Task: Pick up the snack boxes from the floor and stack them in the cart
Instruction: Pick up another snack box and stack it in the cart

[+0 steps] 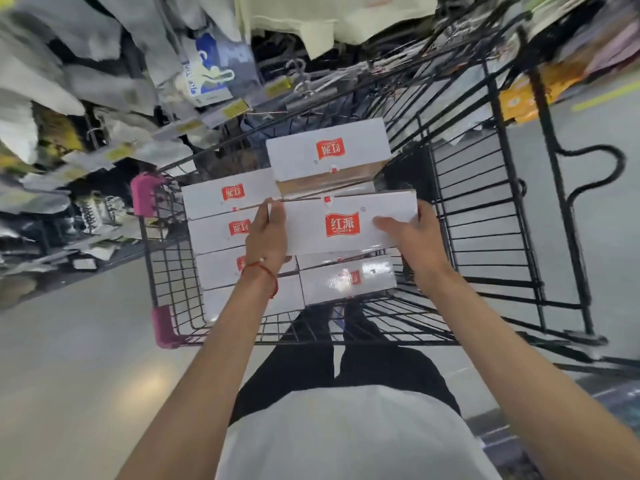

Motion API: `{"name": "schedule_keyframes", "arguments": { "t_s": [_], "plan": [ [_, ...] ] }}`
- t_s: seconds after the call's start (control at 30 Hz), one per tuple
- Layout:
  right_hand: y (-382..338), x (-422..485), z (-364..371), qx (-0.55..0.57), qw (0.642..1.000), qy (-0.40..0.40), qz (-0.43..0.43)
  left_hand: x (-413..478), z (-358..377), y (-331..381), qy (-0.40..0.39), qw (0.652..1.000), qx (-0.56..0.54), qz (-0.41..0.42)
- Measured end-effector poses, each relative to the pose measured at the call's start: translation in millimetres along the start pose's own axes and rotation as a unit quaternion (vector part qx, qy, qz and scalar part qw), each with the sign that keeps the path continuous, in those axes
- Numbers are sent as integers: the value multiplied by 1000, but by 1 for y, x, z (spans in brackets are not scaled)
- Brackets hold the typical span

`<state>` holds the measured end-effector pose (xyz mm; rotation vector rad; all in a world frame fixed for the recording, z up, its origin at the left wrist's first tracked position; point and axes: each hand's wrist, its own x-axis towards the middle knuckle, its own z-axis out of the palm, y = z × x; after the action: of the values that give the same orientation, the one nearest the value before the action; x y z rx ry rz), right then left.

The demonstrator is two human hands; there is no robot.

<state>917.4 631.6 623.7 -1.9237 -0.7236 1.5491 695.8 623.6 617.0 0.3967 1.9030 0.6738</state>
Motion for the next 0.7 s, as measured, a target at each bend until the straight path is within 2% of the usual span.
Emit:
{"name": "schedule_keyframes", "arguments": {
  "t_s": [0.37,0.7],
  "plan": [
    [-10,92,19,-91,995,-42,15,68,23,8,-9,997,-13,-69],
    [-18,108,24,-142,987,-59,34,88,28,7,-15,997,21,-70]
  ]
}}
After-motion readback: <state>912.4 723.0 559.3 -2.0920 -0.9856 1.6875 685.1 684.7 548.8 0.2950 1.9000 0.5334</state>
